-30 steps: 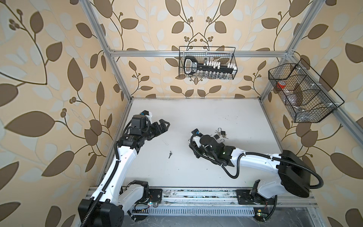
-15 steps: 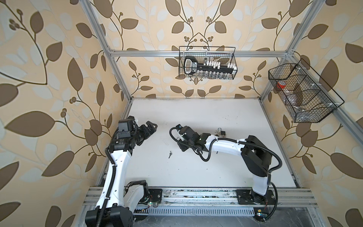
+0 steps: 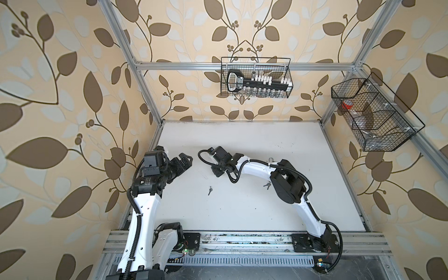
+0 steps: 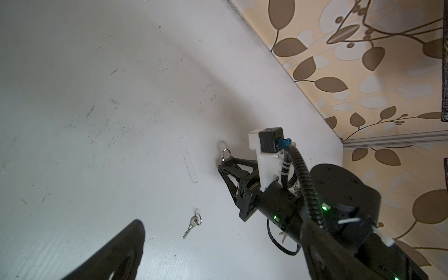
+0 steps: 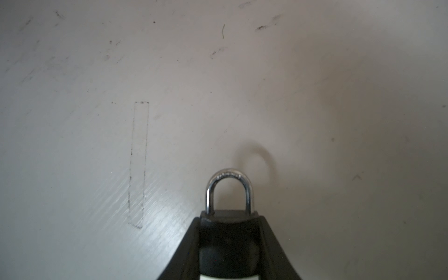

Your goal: Lock with the key

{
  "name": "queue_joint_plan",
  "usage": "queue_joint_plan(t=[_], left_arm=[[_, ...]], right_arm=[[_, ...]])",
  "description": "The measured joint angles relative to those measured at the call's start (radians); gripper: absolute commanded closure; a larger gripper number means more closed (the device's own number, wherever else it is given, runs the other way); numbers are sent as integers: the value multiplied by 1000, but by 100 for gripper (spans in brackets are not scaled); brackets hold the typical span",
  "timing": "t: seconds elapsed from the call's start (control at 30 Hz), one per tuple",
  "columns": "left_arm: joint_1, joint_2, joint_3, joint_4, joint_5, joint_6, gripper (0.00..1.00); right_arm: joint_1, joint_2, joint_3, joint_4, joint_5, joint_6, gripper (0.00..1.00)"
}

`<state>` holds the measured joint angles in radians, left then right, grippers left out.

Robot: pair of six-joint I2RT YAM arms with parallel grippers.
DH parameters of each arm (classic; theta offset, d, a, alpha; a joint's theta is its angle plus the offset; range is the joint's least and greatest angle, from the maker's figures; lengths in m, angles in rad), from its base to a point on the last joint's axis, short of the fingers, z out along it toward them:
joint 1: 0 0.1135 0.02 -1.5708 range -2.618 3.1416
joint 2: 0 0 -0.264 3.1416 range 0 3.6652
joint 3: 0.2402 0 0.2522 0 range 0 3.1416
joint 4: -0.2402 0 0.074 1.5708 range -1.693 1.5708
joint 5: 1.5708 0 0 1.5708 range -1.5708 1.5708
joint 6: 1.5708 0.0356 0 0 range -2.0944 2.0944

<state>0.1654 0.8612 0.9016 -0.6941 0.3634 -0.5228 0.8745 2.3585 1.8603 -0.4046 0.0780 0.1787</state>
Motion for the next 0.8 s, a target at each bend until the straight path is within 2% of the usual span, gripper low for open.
queue_joint_plan(t=[0.4, 0.73, 0.8], left_arm=[[0, -3, 0, -20, -2, 15, 1], [0, -3, 0, -20, 0, 19, 1], [0, -3, 0, -20, 0, 21, 1]], right_arm=[[-16, 113, 173, -72, -15, -69, 96], [-19, 132, 204, -84, -17, -95, 77], [-19, 132, 204, -84, -20, -98, 77]])
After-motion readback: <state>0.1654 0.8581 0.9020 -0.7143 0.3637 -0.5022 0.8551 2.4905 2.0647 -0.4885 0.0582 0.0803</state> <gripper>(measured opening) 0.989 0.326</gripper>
